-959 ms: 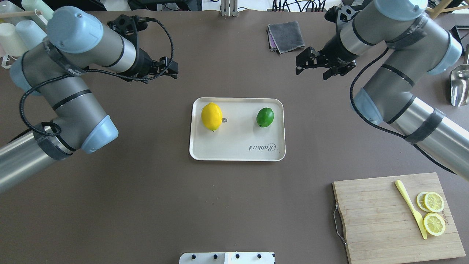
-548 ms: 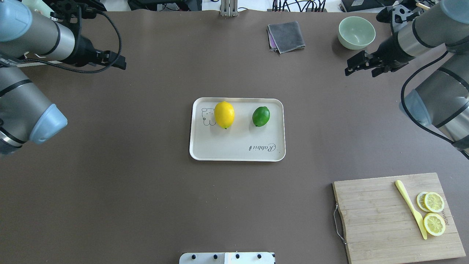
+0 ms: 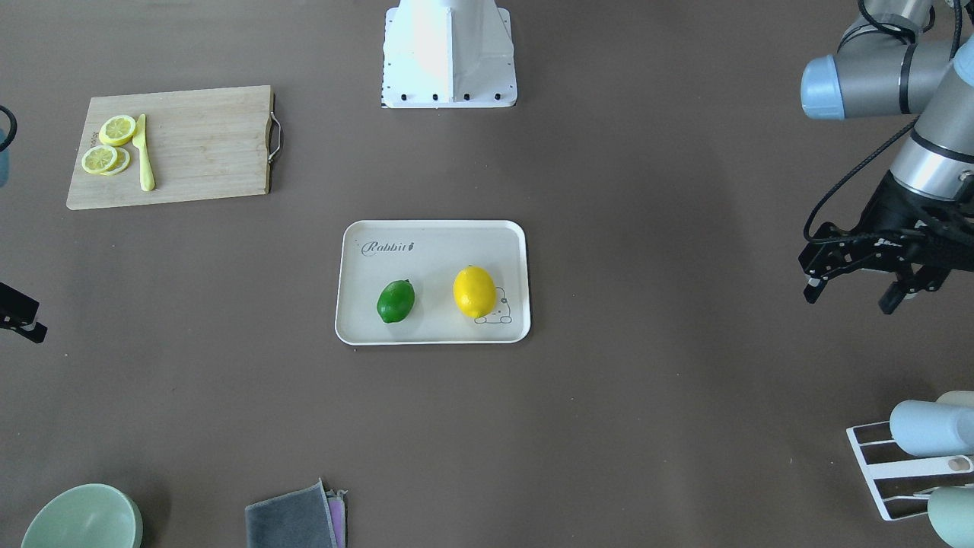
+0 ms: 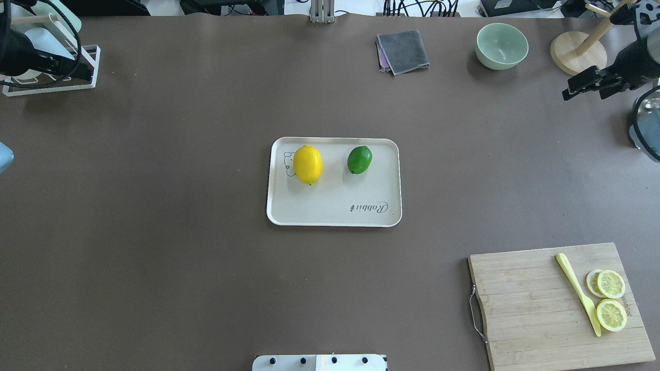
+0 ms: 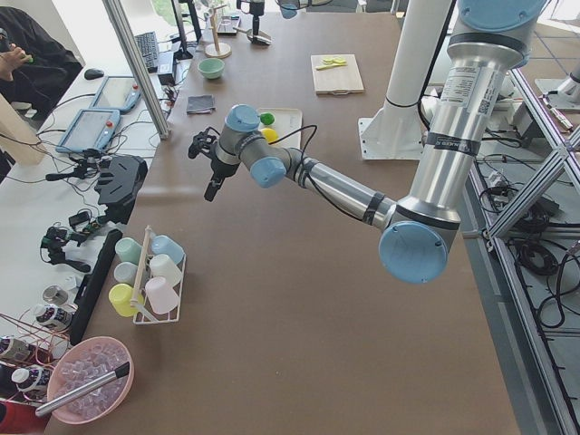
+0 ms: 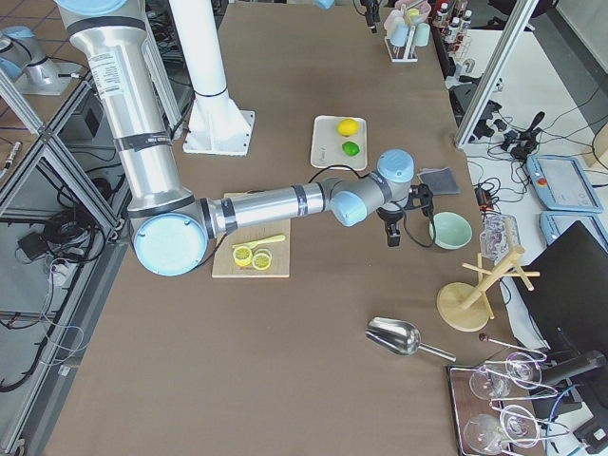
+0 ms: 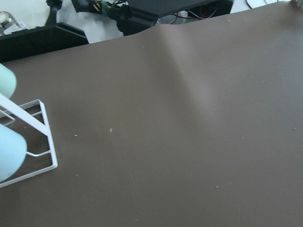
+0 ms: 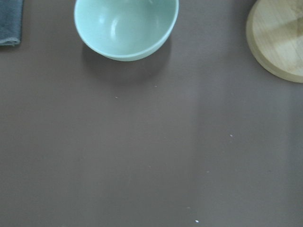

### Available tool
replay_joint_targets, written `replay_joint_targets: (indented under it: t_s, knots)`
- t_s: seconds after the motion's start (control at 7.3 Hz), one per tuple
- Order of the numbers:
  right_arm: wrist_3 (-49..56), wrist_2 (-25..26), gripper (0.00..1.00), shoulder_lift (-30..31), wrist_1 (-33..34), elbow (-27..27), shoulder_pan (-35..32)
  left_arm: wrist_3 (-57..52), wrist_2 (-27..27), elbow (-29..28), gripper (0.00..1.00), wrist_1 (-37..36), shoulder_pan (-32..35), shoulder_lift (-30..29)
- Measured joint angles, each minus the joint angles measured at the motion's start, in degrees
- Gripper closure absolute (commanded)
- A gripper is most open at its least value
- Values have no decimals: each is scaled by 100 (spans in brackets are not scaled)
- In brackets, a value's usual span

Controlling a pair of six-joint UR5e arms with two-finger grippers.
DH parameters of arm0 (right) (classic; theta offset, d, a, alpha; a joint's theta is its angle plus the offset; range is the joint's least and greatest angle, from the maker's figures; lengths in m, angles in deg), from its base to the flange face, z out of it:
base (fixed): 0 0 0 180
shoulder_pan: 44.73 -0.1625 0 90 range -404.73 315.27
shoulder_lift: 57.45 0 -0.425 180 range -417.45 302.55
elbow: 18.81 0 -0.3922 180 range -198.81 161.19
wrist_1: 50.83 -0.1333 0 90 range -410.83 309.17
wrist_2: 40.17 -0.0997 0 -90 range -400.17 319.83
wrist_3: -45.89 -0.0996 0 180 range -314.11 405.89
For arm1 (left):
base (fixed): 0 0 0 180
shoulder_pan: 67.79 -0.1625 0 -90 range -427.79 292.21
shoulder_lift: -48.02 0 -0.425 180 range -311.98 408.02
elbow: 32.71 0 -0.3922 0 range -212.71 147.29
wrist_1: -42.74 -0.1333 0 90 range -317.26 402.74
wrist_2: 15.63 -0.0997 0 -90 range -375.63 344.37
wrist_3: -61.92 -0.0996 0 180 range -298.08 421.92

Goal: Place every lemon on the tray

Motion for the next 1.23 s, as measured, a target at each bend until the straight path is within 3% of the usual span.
replay_joint_targets:
  t_s: [0.27, 0.68, 0.96, 1.23]
  knots:
    - [763, -114, 0, 551, 23, -120, -556, -273, 326, 89, 2, 32, 242, 514]
    - [2087, -273, 0, 1518, 10, -71, -1069, -2001, 1102, 102, 2, -84, 1192, 1522]
    - [2470, -349, 0, 1882, 57, -97, -1233, -2485, 1629, 118, 2, -683, 1957, 1682]
    - [2516, -412, 0, 1915, 527, 93, -1283, -2892, 1760, 122, 2, -1143, 2261, 1728]
